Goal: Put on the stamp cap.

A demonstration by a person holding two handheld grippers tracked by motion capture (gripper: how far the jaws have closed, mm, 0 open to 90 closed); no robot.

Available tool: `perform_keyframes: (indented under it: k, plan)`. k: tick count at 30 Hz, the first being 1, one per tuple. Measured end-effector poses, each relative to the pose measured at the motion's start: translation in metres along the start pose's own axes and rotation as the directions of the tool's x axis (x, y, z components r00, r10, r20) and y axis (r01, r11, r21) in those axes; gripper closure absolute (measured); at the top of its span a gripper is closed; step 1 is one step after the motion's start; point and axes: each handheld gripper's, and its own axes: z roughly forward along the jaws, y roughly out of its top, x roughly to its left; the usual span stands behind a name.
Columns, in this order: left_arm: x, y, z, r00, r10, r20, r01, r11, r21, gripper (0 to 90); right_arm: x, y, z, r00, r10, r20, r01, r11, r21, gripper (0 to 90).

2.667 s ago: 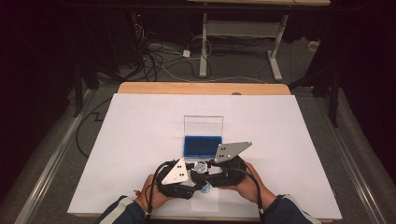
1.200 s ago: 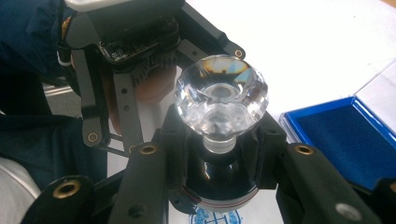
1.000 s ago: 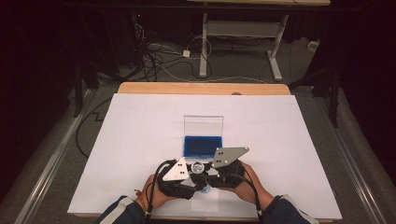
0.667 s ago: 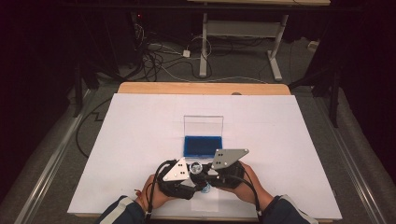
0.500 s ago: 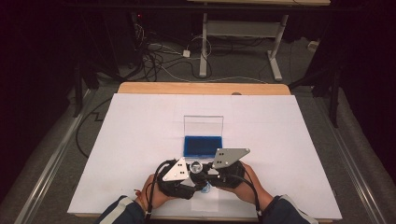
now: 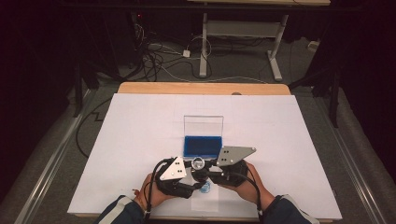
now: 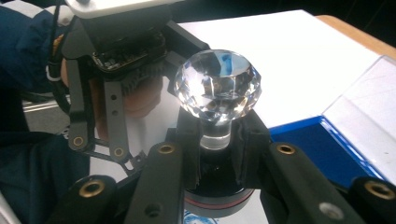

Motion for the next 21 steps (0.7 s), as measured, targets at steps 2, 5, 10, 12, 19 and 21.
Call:
perform_keyframes:
  k: [2, 5, 10, 12, 19, 21]
  plan:
    - [0.000, 0.000, 0.000, 1.0000, 0.003, -0.008, -0.003, 1.0000, 0.008, 29.4, -0.001, 0.000, -0.001, 1.0000, 0.002, 0.000, -0.002, 1.000, -0.005, 75.5]
    - [0.001, 0.000, 0.000, 1.0000, -0.003, -0.008, 0.003, 1.0000, 0.007, 25.9, -0.002, 0.000, -0.004, 1.0000, 0.004, 0.009, -0.004, 1.000, -0.008, 75.5]
    - [0.003, -0.001, -0.003, 0.9997, -0.006, -0.023, 0.007, 1.0000, 0.006, 25.8, -0.007, 0.000, -0.010, 0.9997, 0.009, 0.024, -0.009, 1.000, -0.013, 75.4]
    - [0.005, -0.003, -0.006, 0.9996, -0.012, -0.024, 0.012, 0.9999, 0.004, 25.7, -0.009, -0.001, -0.014, 0.9993, 0.014, 0.035, -0.014, 1.000, -0.015, 75.4]
    - [0.009, -0.012, -0.024, 0.9975, 0.005, -0.071, -0.004, 0.9999, 0.013, 23.0, -0.019, -0.006, -0.025, 0.9965, 0.027, 0.079, -0.027, 1.000, -0.010, 75.4]
    - [0.014, -0.016, -0.035, 0.9948, 0.000, -0.102, 0.001, 0.9999, 0.012, 23.0, -0.023, -0.009, -0.031, 0.9942, 0.030, 0.103, -0.030, 1.000, -0.005, 75.4]
